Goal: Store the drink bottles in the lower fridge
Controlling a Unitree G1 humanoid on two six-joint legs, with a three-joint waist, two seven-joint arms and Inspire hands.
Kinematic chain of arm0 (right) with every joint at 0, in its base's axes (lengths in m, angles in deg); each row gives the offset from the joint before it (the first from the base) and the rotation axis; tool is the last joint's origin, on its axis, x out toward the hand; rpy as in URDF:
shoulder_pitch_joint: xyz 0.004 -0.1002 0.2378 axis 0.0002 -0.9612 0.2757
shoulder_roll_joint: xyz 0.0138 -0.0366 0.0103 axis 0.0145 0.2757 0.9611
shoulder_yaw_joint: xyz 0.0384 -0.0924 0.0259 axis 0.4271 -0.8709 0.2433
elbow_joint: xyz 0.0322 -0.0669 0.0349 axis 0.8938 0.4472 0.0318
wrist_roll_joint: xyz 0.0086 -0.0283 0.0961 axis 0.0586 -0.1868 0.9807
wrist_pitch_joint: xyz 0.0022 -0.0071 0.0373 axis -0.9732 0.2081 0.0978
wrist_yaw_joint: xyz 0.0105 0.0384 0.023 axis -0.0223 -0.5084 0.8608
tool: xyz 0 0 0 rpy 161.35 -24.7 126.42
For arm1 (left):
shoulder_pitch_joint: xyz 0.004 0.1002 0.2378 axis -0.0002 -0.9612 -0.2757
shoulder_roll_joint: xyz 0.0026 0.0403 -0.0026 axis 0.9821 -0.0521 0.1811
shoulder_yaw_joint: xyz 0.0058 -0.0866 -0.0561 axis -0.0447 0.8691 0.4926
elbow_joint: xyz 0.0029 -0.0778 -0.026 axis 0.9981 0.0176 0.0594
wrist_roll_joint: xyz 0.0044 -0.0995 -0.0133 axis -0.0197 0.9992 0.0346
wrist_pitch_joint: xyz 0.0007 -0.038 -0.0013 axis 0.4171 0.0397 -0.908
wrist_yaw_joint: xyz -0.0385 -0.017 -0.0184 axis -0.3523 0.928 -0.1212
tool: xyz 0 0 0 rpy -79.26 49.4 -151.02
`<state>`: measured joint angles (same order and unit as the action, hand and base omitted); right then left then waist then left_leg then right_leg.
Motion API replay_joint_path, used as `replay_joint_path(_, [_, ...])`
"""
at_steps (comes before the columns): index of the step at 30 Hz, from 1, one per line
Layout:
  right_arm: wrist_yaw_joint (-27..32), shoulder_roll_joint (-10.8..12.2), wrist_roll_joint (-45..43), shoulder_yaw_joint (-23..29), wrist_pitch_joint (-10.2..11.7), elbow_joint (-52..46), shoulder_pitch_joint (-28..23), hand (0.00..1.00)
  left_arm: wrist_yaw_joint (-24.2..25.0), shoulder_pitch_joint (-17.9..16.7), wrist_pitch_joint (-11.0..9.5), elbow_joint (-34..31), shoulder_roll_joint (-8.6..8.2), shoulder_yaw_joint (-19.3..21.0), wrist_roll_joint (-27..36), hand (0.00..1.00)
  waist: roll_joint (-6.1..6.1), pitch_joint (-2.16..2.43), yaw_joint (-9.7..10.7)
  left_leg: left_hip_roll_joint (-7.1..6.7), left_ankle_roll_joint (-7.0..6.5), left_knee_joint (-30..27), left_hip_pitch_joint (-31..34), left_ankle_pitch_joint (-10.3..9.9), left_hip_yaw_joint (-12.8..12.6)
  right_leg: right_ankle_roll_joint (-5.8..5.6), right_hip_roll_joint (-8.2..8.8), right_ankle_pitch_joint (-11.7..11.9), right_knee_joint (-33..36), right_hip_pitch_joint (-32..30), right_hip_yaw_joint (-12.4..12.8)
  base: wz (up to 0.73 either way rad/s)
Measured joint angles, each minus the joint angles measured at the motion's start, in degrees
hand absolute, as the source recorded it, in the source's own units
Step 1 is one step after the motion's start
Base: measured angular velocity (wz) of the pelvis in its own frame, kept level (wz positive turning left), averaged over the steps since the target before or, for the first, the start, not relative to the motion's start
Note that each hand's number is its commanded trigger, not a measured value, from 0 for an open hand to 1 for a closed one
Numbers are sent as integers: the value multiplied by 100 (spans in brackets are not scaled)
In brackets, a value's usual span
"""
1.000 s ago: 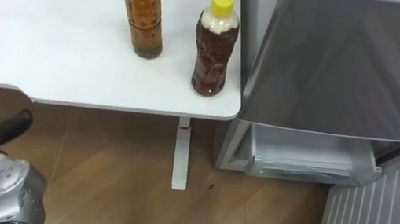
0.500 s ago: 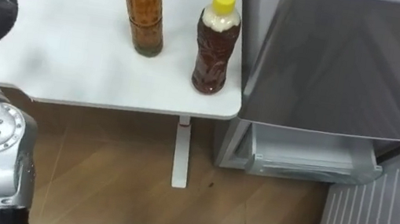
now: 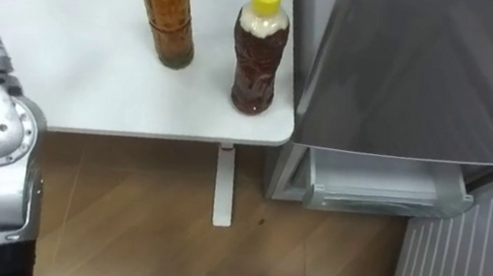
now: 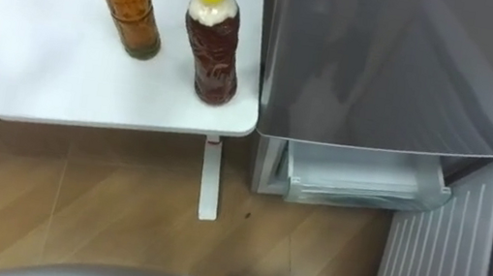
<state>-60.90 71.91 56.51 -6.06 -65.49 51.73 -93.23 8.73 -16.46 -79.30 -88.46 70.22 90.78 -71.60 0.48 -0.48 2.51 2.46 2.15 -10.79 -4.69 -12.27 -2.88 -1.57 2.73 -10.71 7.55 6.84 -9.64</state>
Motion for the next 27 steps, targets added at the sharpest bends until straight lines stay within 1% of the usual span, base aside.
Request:
replay_joint_path(2, [-33,4,2,-7,0,3,54,0,317,52,44,0,0,-165,11,0,-30,1,17,0,0,1,-1,0,-2,0,0,0,10,3,10,-2])
replay_joint_path(5, [-63,2,23,-2,-3,110,87,0,843,175,203,0,2,-342,119,0,-44,1,54,0,-1,4,-23,1,-21,1,2,1,25,8,15,-4])
replay_joint_path(7, [-67,3,7,-1,-4,105,105,0,1230,212,240,0,3,-366,169,0,-35,-3,74,0,-1,10,-72,1,-24,1,3,1,31,4,26,-9])
replay_joint_path(10, [-101,3,0,0,-15,113,131,0,1598,300,335,1,4,-366,286,0,-10,-19,117,0,-1,11,-83,1,-29,1,4,0,38,4,34,-2])
replay_joint_path(12, [-134,3,0,1,-19,114,143,0,1792,300,377,1,4,-364,334,0,5,-24,139,0,-1,11,-85,1,-35,0,3,0,39,3,37,0])
replay_joint_path(15, [-143,3,1,1,-54,116,174,0,2019,299,463,14,4,-365,340,0,13,-22,172,0,-1,9,-88,1,-38,0,3,0,42,1,50,0])
replay_joint_path(19, [-143,4,4,2,-55,119,181,0,2153,299,529,18,5,-448,340,0,6,-17,191,0,-1,8,-87,1,-44,-2,2,-1,38,-6,99,0])
replay_joint_path(21, [-141,4,2,0,-55,120,189,0,2257,299,598,18,5,-484,341,0,-10,-8,192,0,-1,8,-89,1,-51,-2,-4,-1,34,-7,124,-2])
replay_joint_path(25, [-139,2,10,1,-51,156,200,0,2388,299,628,18,5,-485,363,0,-61,20,201,1,-1,7,-101,1,-88,-2,-4,-1,32,0,155,-3])
replay_joint_path(27, [-138,2,30,2,-50,206,224,0,2466,299,649,19,4,-516,465,0,-78,17,203,1,-1,7,-103,1,-91,-1,-4,0,31,6,153,0])
